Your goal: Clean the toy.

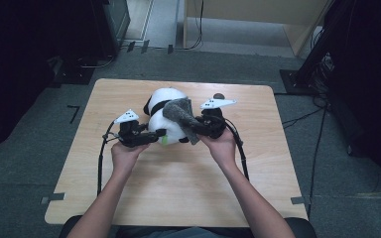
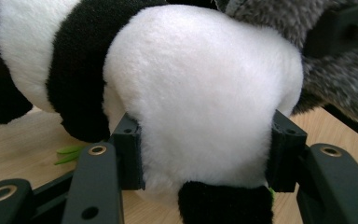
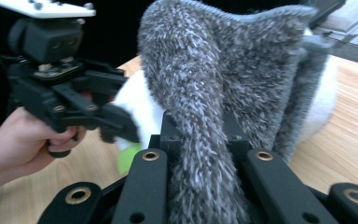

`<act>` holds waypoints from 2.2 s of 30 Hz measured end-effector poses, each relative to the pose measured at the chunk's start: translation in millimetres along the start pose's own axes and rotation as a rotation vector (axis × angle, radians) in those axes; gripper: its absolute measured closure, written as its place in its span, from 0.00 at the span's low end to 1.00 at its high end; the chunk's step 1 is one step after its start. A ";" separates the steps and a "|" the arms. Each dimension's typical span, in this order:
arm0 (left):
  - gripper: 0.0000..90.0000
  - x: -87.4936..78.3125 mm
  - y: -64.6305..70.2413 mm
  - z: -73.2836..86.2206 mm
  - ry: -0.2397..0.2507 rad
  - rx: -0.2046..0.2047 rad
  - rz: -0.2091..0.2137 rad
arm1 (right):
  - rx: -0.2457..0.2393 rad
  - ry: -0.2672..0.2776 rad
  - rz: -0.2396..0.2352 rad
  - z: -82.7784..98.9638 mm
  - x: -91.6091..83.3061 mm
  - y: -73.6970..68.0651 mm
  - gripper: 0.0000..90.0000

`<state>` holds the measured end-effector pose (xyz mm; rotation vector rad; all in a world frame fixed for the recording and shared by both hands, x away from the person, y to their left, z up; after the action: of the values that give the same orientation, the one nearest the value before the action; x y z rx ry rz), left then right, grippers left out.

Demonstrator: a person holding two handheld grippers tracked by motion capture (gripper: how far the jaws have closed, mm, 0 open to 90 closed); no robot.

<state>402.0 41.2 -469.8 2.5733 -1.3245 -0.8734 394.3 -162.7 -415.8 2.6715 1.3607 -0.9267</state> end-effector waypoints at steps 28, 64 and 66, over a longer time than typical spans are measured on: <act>0.50 -5.0 -2.6 -4.4 0.032 -0.079 0.014 | -0.198 -0.086 -0.062 41.8 33.6 -36.2 0.86; 0.50 -15.4 9.1 -8.9 0.029 -0.001 0.104 | -0.133 -0.252 0.064 81.9 29.9 29.5 0.86; 0.50 -14.0 8.6 -7.7 0.022 0.003 0.105 | -0.119 -0.260 0.073 83.7 27.4 33.4 0.86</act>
<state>393.8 45.8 -454.3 2.4822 -1.4416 -0.8232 389.3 -185.0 -507.1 2.3964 1.2136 -1.1006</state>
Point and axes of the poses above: each handheld gripper's, and its own axes: x roughly forward along the jaws, z roughly out of its underside, y roughly to its right, the point moved 5 cm from there along x, roughly forward along the jaws, and after that the axes turned 3 degrees about -y, right-handed, at the moved point
